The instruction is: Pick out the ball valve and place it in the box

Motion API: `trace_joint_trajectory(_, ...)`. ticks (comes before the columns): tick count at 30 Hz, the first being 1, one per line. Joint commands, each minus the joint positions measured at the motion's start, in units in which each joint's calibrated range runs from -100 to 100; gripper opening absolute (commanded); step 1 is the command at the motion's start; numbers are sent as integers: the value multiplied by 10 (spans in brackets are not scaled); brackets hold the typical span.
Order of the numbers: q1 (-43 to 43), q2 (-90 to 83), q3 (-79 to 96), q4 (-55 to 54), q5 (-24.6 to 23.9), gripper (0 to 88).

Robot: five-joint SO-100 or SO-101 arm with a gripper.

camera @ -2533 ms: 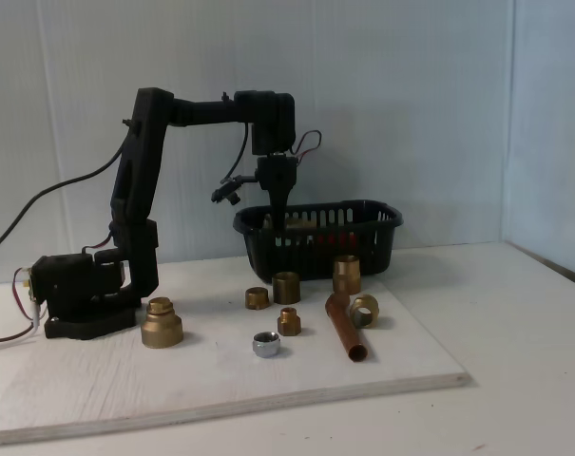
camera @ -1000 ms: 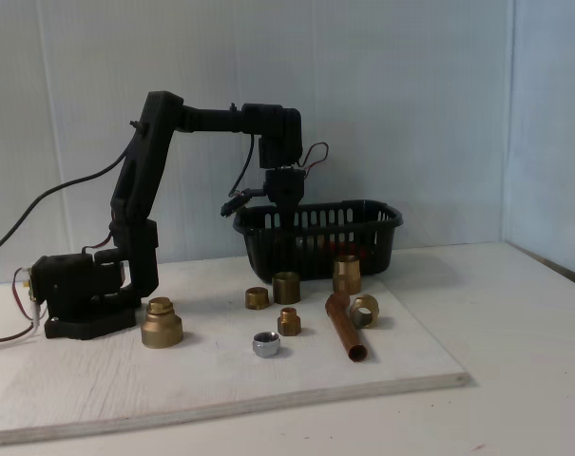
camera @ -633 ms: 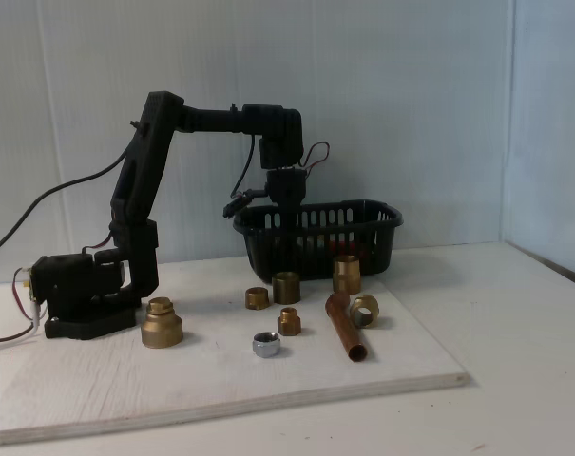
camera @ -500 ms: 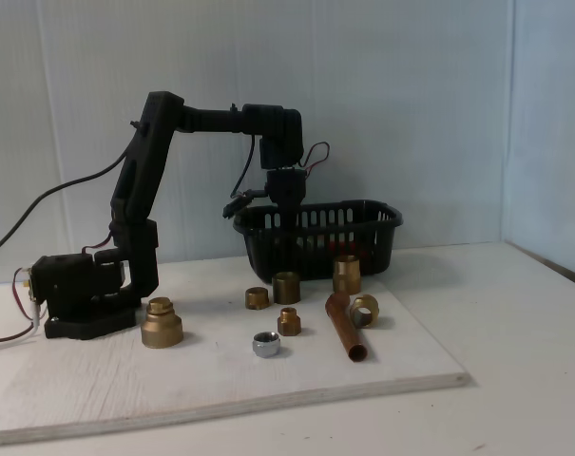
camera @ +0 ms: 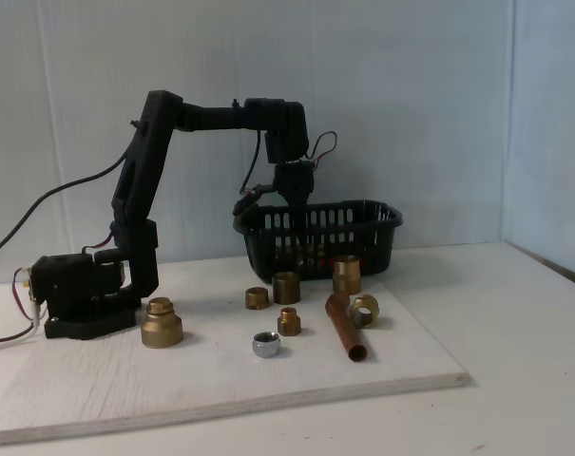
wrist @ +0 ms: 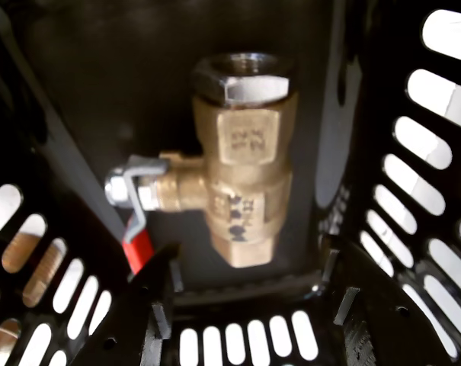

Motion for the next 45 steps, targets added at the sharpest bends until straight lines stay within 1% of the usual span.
trace_joint_trajectory(1, 4, -17, -26, 0, -1, 195)
trace_joint_trajectory(7, 4, -18, -72, 22, -8, 197)
trace_joint_trajectory(16, -2, -17, -248, 173, -11, 195)
trace_joint_trajectory(18, 5, -17, -270, 178, -16, 195)
trace_joint_trajectory(20, 21, -17, -284, 177, -39, 197)
trace_joint_trajectory(25, 49, -18, -299, 178, -80, 193)
trace_joint_trajectory(30, 96, -19, -301, 178, -165, 193)
trace_joint_trajectory(36, 163, -57, -295, 179, -286, 193)
trace_joint_trajectory(38, 182, -79, -277, 179, -315, 193)
trace_joint_trajectory(45, 198, -186, -159, 177, -366, 193)
